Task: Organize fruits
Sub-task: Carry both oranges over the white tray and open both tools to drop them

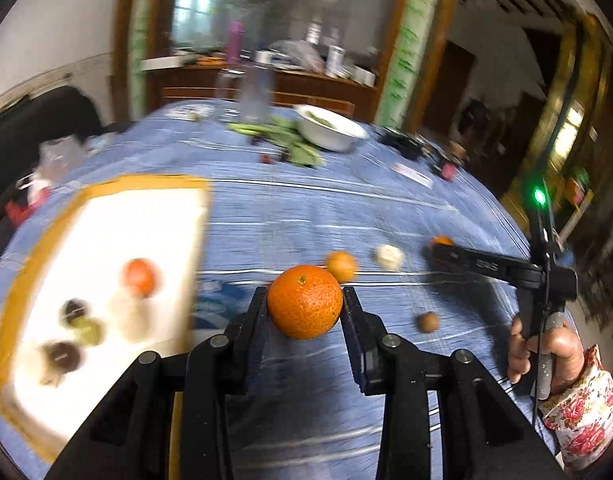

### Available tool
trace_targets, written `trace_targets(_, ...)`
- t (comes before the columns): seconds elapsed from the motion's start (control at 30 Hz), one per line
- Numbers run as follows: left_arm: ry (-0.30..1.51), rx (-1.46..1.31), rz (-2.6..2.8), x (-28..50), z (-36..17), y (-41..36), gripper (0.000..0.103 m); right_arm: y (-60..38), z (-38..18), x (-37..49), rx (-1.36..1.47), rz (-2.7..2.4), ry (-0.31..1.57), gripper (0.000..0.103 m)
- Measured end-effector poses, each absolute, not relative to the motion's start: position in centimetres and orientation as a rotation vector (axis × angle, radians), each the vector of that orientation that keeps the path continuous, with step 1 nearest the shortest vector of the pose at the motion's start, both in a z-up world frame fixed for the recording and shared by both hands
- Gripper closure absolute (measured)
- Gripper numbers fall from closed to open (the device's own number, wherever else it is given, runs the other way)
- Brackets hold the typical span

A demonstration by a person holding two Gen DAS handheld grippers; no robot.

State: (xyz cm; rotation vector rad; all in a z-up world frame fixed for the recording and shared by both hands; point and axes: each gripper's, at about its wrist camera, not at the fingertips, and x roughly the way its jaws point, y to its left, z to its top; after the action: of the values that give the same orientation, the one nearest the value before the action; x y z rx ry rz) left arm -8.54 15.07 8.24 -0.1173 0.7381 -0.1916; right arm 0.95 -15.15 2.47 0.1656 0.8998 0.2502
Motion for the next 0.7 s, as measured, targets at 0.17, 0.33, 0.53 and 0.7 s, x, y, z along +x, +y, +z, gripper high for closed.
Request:
trace_targets(0.17,0.717,-0.154,-0.046,-11.1,8.7,21.6,0.069,-13.9,4.2,-0.4,0.172,0.258,0.868,0.065)
trace_targets(0.33,0.734,-0.229,0.081,-12.9,7.3,27.2,0.068,-9.5,6.7,-2.5,0.136,0.345,0.853,0.065)
trace_targets(0.53,0.767,-0.247,0.128,-13.8,5.8,29.4,0.068,-1.8,8.4,-4.4,0.1,0.514,0.871,0.064)
trace_targets(0.7,0.776,-0.211,0.135,-13.8,4.8,29.2,0.068,5.0,8.8,-6.2,0.042,0.652,0.881,0.064)
